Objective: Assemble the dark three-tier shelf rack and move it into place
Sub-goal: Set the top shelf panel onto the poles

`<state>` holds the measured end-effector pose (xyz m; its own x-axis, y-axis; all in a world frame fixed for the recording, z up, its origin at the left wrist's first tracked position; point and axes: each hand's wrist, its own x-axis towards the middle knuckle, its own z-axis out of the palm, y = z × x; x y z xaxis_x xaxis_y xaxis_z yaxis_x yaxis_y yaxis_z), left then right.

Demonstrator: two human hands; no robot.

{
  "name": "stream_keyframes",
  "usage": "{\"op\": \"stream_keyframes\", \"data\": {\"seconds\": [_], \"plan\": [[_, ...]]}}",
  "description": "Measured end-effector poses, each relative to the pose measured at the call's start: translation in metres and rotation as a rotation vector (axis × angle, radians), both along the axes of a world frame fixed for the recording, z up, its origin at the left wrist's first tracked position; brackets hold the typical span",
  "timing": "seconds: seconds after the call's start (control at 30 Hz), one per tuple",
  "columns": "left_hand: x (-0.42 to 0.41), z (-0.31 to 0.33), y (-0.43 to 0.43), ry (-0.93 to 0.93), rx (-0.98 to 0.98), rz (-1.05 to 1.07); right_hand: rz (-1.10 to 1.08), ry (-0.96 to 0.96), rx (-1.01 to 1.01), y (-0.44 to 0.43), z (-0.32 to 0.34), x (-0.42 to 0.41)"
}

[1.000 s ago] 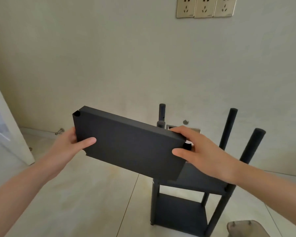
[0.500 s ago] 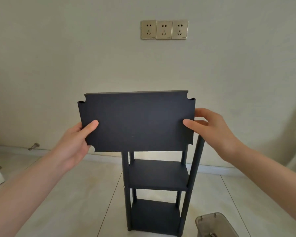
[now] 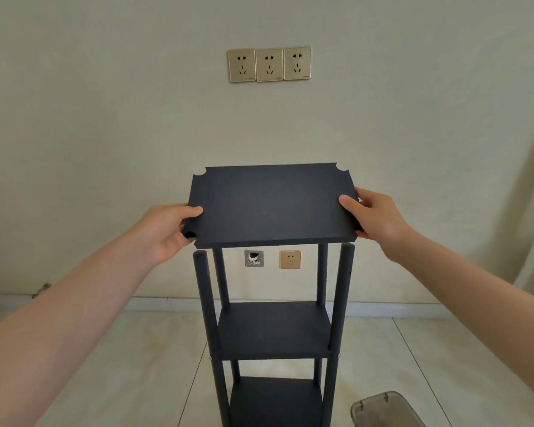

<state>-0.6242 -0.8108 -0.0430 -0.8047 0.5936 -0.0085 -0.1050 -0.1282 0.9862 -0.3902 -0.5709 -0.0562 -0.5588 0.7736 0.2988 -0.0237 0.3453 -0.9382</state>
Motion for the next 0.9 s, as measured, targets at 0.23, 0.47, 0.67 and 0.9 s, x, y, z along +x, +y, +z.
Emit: {"op": "stream_keyframes", "data": {"seconds": [0.23, 0.47, 0.67, 0.9], "plan": [[-0.026, -0.029, 0.019, 0.220, -0.089, 0.020, 0.000, -0.070, -0.144, 0.031, -0.021, -0.029], [-0.035, -0.060, 0.030, -0.004, 0.029, 0.013, 0.057, -0.017, -0.398, 0.042, -0.054, -0.039], [-0.035, -0.076, 0.032, -0.105, 0.085, -0.024, 0.090, 0.047, -0.617, 0.040, -0.064, -0.037], [-0.034, -0.086, 0.032, -0.136, 0.093, -0.018, 0.099, 0.102, -0.681, 0.041, -0.069, -0.034]]}}
